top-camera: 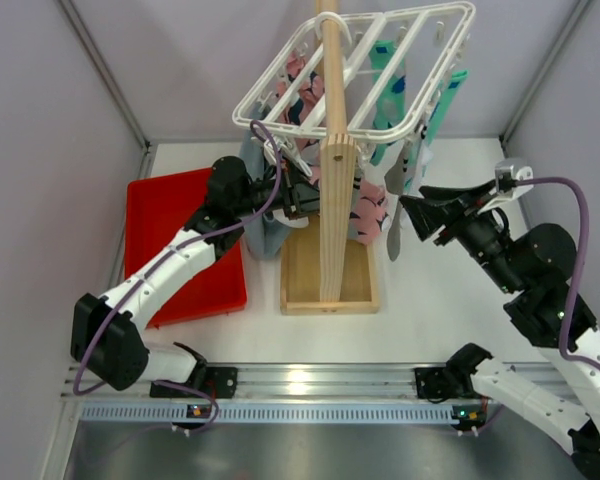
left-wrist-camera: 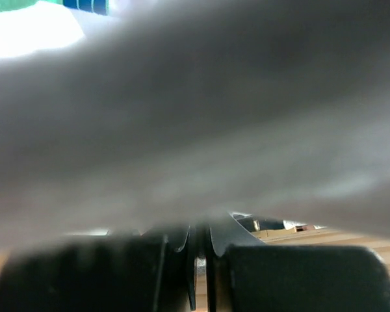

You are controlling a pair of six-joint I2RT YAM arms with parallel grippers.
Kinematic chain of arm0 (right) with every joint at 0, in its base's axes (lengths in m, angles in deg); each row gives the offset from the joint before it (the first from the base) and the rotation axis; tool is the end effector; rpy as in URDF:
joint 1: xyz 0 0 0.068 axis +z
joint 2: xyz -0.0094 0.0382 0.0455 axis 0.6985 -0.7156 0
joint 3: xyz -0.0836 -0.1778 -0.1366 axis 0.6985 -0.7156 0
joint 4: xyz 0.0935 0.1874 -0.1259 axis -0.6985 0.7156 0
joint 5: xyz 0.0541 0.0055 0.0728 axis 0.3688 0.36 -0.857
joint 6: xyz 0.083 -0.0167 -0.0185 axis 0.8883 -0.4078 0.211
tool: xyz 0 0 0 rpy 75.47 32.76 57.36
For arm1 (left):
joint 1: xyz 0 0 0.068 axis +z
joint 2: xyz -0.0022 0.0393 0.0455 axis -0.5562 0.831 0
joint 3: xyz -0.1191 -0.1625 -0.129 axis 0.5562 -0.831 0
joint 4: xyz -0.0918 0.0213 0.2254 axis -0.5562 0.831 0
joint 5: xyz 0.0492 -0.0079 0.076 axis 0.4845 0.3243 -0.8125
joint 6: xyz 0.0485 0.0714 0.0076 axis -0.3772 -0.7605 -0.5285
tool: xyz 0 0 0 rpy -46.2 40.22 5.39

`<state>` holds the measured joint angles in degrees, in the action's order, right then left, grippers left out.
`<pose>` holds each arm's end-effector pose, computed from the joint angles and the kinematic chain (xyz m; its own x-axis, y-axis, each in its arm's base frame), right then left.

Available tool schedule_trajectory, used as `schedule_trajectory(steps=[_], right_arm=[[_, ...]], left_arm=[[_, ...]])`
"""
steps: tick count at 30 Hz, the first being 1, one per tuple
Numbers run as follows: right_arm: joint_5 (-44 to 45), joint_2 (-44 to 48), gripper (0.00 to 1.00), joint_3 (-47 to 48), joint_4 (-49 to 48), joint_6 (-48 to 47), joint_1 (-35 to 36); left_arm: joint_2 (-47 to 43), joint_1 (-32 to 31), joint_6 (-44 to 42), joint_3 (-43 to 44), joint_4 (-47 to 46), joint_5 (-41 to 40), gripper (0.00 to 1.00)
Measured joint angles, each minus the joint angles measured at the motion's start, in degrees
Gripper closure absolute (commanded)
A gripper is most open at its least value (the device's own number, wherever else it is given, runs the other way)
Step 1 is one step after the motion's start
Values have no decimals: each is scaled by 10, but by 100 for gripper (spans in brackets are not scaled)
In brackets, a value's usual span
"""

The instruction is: Remove the socks clipped to the hanger

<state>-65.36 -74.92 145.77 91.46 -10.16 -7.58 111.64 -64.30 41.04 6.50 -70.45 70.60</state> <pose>0.1384 0.1024 0.4284 -0.0395 0.3452 -0.9377 -0.6077 0.7366 0.2968 0.2581 -0.2157 0.3426 -0.8711 -0.2204 -0.4388 0.4286 0.0949 -0.8985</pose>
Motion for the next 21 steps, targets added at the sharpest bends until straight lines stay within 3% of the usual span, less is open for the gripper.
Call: schedule_trajectory(steps=[5,7,8,9,11,12,13,17,21], right_arm=[[44,-18,38,4,30,-8,0],[50,-32,36,4,36,-8,0],[53,-39,35,4,38,-8,0],[56,-45,35,4,40,-8,0],[60,-57,35,4,41,-8,0],[62,-64,34,4,41,-8,0],[63,-70,34,4,41,-7,0],[66,-92,35,4,41,-4,0],[68,-104,35,4,41,-1,0]], left_arm=[[0,0,-3,0,0,-7,98],[-1,0,-4,0,0,-10,88],[-1,0,-4,0,0,-12,78],[-2,0,-7,-1,0,-14,62],[-9,0,-9,-5,0,-20,47],[-15,0,-12,-11,-2,-25,21],[-23,0,-15,-18,-3,-31,2],[-67,2,-21,-54,2,-60,2],[-129,5,-63,-72,64,-120,2]])
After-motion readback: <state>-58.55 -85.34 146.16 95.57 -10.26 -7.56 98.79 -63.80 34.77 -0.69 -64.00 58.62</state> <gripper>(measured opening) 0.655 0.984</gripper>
